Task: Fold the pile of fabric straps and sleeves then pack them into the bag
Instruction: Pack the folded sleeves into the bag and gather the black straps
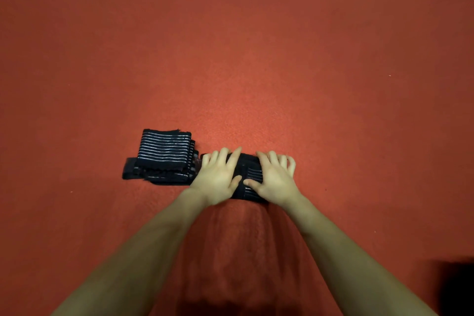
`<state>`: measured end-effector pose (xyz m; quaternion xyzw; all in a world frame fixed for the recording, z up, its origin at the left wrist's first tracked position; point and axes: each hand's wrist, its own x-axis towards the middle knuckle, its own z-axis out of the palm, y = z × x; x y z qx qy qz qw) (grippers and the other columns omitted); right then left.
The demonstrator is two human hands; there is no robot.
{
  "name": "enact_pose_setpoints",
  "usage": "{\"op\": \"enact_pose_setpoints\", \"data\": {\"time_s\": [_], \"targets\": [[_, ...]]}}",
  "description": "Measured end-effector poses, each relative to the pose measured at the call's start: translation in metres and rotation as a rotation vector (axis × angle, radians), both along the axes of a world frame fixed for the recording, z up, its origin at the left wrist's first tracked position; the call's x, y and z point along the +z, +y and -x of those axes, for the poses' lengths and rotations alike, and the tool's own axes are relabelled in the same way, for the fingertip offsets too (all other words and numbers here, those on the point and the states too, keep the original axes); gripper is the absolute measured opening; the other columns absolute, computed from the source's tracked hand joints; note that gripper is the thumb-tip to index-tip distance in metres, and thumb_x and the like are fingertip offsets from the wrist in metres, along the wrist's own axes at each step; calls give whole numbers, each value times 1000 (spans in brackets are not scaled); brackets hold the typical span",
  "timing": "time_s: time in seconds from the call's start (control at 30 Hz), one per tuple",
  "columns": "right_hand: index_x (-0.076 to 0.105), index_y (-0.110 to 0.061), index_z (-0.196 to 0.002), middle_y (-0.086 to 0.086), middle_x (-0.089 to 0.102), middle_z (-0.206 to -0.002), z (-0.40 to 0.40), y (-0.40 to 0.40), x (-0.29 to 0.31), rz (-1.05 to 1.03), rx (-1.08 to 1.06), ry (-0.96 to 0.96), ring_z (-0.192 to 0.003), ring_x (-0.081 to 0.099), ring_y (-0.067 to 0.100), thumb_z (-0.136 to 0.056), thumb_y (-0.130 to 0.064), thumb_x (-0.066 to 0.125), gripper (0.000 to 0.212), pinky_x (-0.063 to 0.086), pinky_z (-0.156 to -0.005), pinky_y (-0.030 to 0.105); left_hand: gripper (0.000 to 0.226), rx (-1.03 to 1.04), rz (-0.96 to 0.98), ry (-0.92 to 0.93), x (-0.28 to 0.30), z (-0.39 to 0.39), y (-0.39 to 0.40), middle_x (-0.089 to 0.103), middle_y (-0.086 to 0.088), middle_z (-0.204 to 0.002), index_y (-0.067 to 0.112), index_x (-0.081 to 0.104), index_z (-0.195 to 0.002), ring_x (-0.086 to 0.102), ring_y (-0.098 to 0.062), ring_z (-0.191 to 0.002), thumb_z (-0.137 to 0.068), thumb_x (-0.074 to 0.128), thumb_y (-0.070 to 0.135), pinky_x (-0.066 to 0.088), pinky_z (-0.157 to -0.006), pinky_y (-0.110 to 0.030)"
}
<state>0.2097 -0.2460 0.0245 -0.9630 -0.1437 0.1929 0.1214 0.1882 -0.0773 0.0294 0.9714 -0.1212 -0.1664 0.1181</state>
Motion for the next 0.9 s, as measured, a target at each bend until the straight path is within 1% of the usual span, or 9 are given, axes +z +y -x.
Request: {"op": "enact_pose_setpoints", "data": {"time_s": [0.07,0.17,0.27,0.33,0.43,0.53,0.63,0.73,0.9], "targets": [[38,-19,-136,2,38,-132,4,-2,2,-1,26,-37,-127,30,25,-84,-56,59,68,5,-111,44,75,16,29,-14,2,4,4,31,-10,-138,15,8,-152,34,-24,-122,-95,45,46,21,-104,-38],[40,-17,-136,2,41,-137,14,-7,3,-15,88,-86,-137,25,26,-86,-58,55,66,-1,-112,47,73,-7,-6,-12,4,10,9,22,-11,-149,18,15,-151,29,-26,-128,-94,43,52,19,-106,-40],[45,-14,-137,1,51,-135,24,-15,1,8,155,-145,-141,29,27,-88,-61,43,68,-5,-109,47,69,-27,-38,-40,6,16,7,35,-7,-142,21,17,-151,33,-26,-125,-95,38,55,18,-105,-40],[56,-12,-126,1,63,-118,32,-18,0,16,176,-205,-130,47,28,-87,-60,34,65,4,-106,48,67,-36,-48,-42,7,22,5,40,-7,-132,20,16,-152,39,-24,-122,-97,36,53,19,-105,-39],[64,-13,-115,1,68,-101,45,-19,-2,-5,147,-312,-111,62,23,-87,-51,35,55,16,-100,48,64,-42,-56,-56,7,34,3,44,-10,-124,22,17,-152,45,-25,-112,-98,37,48,23,-101,-42],[66,-18,-111,-2,66,-91,61,-22,4,-5,105,-407,-99,64,21,-87,-49,38,48,21,-94,45,58,-50,-52,-203,6,50,-1,57,-14,-107,16,42,-144,57,-28,-90,-94,40,45,41,-86,-47],[66,-21,-113,-3,67,-92,80,-36,15,-17,77,-503,-100,62,22,-87,-50,39,47,23,-92,44,58,-58,-54,-342,16,67,-13,61,-12,-99,15,49,-135,61,-25,-80,-89,35,46,48,-73,-45],[64,-21,-117,-3,67,-95,92,-53,30,-67,42,-606,-101,61,21,-88,-48,42,46,24,-93,45,56,-87,-49,-441,33,76,-29,61,-13,-103,16,40,-136,61,-25,-85,-89,35,46,46,-74,-44],[62,-21,-121,-3,68,-103,112,-91,64,-101,14,-736,-101,63,16,-89,-45,46,43,24,-95,44,56,-94,-47,-505,70,90,-67,61,-11,-107,16,40,-136,60,-24,-88,-90,37,47,38,-78,-41]]}}
